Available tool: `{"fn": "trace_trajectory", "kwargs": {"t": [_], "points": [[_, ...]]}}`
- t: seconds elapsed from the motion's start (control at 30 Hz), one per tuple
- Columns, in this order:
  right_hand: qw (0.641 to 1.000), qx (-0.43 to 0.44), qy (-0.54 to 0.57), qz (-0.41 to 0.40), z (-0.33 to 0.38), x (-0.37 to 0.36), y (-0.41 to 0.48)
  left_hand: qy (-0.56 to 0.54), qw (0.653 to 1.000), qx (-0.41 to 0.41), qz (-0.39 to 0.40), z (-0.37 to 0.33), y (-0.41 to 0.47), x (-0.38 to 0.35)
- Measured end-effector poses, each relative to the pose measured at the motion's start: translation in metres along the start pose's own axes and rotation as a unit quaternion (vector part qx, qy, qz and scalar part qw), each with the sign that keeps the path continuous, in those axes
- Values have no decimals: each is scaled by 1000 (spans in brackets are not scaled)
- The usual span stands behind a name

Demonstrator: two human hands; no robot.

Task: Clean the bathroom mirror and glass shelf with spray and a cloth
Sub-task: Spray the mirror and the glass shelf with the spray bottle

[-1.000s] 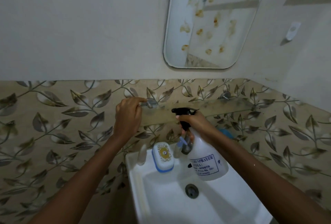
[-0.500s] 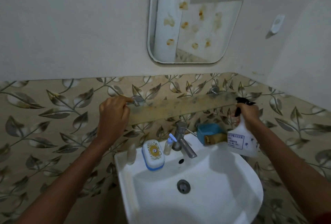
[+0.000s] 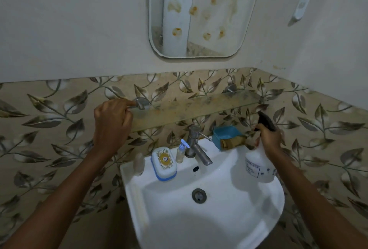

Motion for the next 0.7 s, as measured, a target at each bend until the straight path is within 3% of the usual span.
{"fn": "trace_trajectory", "kwargs": {"t": [0.13,0.3,0.7], "points": [[995,32,-71,56,-31,-18,-7,8,1000,1,2,-1,-1,-1],[977,100,-184,49,-51,-37,-5,9,1000,5,-6,-3,-1,2],[979,149,-128,51,-40,-107,2,28,1000,8,7,-5,-1,-1]]}}
Point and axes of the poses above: each hand's wrist, its own y-axis towards the middle knuckle, its own x-axis out of the back of the hand, z = x × y, the point moved 10 cm from there along y, towards the middle knuckle, and after that the axes turned 14 degrees about -x, right-handed, at the moved point
